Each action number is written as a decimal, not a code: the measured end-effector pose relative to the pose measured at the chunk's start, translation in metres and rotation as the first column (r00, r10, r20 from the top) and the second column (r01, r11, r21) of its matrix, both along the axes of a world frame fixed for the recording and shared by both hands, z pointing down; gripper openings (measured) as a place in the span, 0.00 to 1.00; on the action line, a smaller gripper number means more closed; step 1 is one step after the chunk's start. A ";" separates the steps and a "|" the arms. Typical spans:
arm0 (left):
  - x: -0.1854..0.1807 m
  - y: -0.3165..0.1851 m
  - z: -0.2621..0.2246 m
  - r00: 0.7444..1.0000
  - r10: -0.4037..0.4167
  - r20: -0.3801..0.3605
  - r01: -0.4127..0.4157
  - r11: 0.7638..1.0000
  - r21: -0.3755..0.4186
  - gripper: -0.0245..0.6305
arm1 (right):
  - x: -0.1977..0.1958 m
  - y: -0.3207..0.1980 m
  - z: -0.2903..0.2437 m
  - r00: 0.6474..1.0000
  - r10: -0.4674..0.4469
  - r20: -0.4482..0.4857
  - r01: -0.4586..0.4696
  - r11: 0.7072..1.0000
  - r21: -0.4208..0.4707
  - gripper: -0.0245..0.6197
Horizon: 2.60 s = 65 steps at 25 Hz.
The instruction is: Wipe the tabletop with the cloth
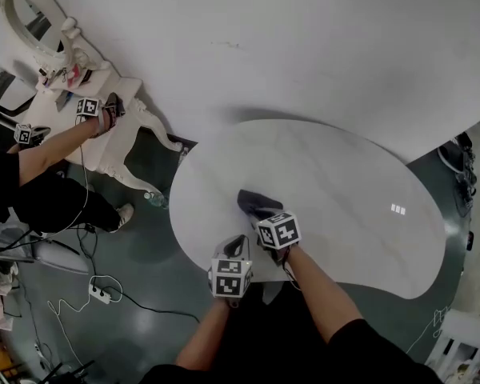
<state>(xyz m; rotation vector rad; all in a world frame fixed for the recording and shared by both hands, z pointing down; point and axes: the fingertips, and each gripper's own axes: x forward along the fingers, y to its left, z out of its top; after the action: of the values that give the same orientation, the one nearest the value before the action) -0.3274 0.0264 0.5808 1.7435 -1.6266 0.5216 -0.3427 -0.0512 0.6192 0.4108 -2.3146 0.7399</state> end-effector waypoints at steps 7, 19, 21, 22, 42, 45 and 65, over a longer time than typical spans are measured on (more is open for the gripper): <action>0.075 -0.028 0.003 0.999 0.040 -0.006 -0.040 0.999 -0.013 0.05 | 0.074 -0.026 -0.001 1.000 -0.010 0.004 0.010 1.000 -0.004 0.09; 0.171 -0.048 -0.006 0.988 0.151 0.040 -0.149 0.988 -0.043 0.05 | 0.165 -0.043 -0.003 0.999 -0.004 0.043 0.004 1.000 0.002 0.09; 0.184 -0.052 -0.007 0.986 0.161 0.046 -0.159 0.986 -0.039 0.05 | 0.179 -0.044 -0.003 0.999 -0.009 0.038 0.008 1.000 0.018 0.09; 0.190 -0.054 -0.007 0.985 0.165 0.047 -0.164 0.986 -0.035 0.05 | 0.186 -0.045 -0.003 0.999 -0.010 0.037 0.009 1.000 0.027 0.09; 0.292 -0.098 -0.005 0.949 0.311 0.051 -0.310 0.950 -0.025 0.05 | 0.308 -0.086 -0.003 0.990 0.132 0.048 -0.135 0.989 0.056 0.09; 0.306 -0.103 -0.002 0.936 0.348 0.052 -0.347 0.937 -0.036 0.05 | 0.330 -0.093 -0.002 0.983 0.177 0.050 -0.179 0.982 0.053 0.09; 0.445 -0.149 0.003 0.761 0.645 0.062 -0.644 0.764 -0.046 0.05 | 0.507 -0.125 0.005 0.852 0.520 0.052 -0.522 0.852 0.039 0.09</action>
<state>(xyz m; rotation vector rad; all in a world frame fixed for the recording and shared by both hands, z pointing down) 0.1180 -0.1230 0.5842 2.2835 -1.0067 0.9261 0.1639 -0.1766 0.6244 1.0898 -2.2761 0.9464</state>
